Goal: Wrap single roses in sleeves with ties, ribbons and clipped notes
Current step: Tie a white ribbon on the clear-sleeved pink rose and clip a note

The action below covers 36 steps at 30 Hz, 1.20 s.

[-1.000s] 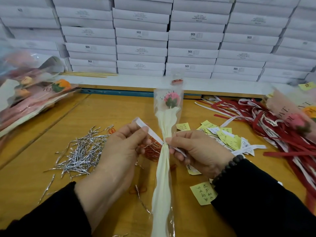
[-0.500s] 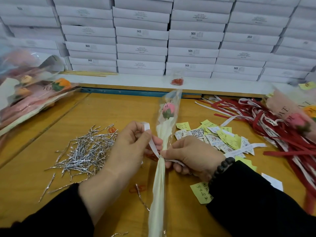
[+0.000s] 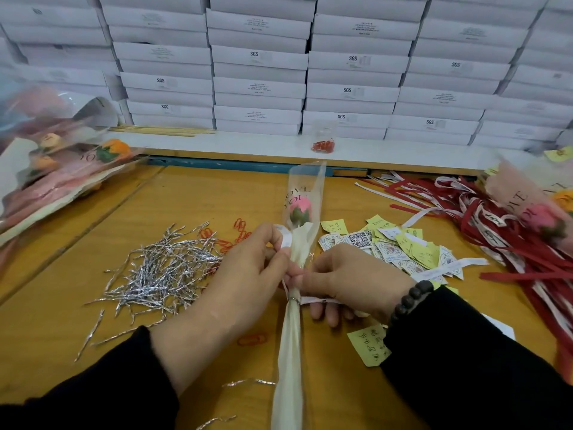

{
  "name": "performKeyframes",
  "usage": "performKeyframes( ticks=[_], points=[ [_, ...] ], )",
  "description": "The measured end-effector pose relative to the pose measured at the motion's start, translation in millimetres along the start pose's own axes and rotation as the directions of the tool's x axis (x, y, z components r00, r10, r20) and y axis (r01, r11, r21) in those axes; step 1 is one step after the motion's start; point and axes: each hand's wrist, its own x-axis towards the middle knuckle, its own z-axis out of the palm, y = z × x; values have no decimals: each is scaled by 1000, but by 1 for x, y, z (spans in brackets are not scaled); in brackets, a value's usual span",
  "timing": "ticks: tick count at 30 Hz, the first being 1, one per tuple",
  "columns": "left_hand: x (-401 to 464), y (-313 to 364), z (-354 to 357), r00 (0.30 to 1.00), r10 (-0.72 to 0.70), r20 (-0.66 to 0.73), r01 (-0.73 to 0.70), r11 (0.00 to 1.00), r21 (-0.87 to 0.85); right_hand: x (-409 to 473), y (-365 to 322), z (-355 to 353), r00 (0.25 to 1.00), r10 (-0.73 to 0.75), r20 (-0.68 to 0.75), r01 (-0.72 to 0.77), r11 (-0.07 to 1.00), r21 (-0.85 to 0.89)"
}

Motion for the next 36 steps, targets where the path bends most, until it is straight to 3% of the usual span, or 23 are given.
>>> performKeyframes(
  ticks=[4,9,13,17,20,23,26,29,31,36],
  points=[
    [1,-1,1,1000,-15,14,15,1000,1,-7,-6,-16,996,-80,-31,69,962,-263],
    [1,0,0,999,-12,37,11,999,45,-17,-2,-38,978,-118,-174,9,852,-523],
    [0,1,0,998,-31,51,30,999,22,-17,3,-48,900,-249,-358,-54,751,-658],
    [-1,2,0,998,-23,55,21,999,41,-15,4,-49,809,-368,-458,-50,734,-677],
    [-1,2,0,999,-7,54,3,997,73,-14,5,-51,794,-330,-511,21,854,-519],
    [-1,1,0,999,0,54,-4,997,81,-13,2,-46,845,-216,-489,225,973,-42],
    [-1,1,0,998,6,59,-10,998,67,-9,0,-37,879,-184,-440,351,875,335],
    [-2,2,1,998,21,66,-24,998,55,-4,-3,-28,922,-185,-340,375,650,661],
    [-2,4,0,996,30,81,-36,997,73,-1,-3,-23,937,-194,-292,349,587,731],
    [-4,8,-1,991,89,101,-105,980,167,6,1,-6,946,-203,-252,302,833,463]
  ],
)
